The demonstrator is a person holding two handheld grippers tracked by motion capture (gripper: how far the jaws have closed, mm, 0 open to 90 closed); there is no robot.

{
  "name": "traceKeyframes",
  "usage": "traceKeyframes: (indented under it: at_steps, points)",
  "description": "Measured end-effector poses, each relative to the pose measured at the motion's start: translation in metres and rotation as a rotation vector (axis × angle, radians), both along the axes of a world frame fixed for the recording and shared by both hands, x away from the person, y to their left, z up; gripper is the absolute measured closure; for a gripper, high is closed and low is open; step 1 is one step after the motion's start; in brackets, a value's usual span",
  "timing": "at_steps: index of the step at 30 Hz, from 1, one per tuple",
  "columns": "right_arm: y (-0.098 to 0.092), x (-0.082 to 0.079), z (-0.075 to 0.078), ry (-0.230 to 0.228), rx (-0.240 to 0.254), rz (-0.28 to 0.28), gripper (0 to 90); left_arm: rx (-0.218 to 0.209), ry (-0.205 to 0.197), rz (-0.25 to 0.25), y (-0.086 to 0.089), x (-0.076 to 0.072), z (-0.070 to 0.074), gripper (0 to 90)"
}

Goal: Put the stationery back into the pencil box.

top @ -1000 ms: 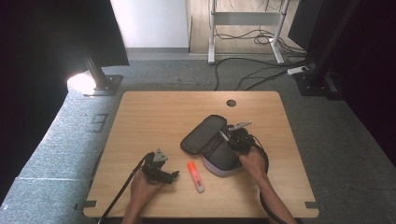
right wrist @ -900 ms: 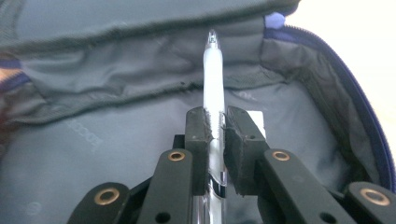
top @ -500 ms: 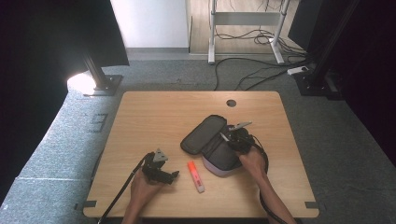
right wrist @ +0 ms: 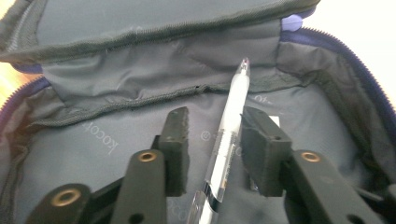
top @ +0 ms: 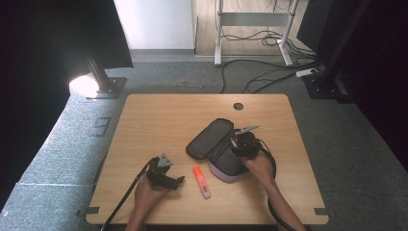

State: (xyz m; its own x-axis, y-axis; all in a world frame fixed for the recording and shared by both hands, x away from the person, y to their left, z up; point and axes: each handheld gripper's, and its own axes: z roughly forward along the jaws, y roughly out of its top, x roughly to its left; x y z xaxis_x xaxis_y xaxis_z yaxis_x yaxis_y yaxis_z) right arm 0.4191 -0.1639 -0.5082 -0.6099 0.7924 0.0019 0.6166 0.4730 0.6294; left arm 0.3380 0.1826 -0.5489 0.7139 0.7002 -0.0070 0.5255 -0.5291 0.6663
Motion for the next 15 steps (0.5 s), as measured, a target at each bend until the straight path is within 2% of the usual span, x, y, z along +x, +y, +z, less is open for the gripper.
traceKeyframes:
  at_steps: [7,15]
  points:
    - [-0.004,-0.004,0.008,-0.014,0.003,0.017,42.2,0.0,0.0,0.0,0.0,0.0,0.0,2.7]
    - [-0.01,-0.01,0.013,-0.043,0.005,0.03,29.7,0.001,0.0,0.001,0.0,0.0,0.0,2.7]
